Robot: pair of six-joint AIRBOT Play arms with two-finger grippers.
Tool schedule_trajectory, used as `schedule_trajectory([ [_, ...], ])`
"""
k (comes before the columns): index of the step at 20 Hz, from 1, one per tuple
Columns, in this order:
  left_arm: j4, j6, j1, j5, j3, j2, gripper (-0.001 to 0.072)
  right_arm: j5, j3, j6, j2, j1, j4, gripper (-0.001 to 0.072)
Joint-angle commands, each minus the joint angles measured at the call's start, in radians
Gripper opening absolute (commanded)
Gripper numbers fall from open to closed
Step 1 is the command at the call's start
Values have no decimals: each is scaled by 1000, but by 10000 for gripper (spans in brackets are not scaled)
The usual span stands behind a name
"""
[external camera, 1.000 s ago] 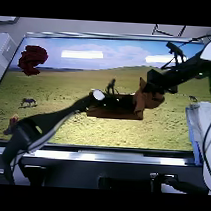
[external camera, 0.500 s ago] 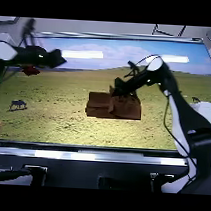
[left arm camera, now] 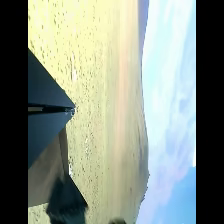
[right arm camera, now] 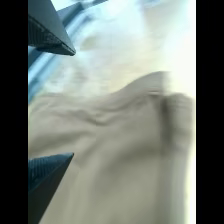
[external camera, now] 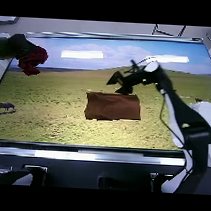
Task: Fold the clothes and pants, and hang the long-sleeved shirts on hangers.
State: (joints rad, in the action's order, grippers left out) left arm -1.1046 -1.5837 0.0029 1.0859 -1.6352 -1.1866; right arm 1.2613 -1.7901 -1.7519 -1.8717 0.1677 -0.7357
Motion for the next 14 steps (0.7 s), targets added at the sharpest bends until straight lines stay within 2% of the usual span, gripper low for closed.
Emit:
schedule_trajectory([
  [1, -5, 14, 4, 14, 0, 13, 21, 173, -17, 2, 69, -224, -188, 680],
  [3, -5, 14, 4, 27, 0, 13, 21, 327, 16, -5, 72, -318, -402, 674],
  [5, -5, 14, 4, 37, 0, 13, 21, 340, 136, 28, 72, -346, -431, 669],
  [8, -4, 13, 3, 37, 0, 10, 22, 147, 364, 229, 71, -306, -245, 630],
  [10, -3, 13, 2, 37, 0, 8, 21, 13, 457, 306, 67, -285, -127, 630],
  [12, 5, 12, 2, 37, 0, 9, 21, -19, 473, 392, 37, -281, 7, 629],
  [14, 8, 12, -2, 37, 0, 8, 21, -24, 473, 423, 15, -280, 97, 613],
])
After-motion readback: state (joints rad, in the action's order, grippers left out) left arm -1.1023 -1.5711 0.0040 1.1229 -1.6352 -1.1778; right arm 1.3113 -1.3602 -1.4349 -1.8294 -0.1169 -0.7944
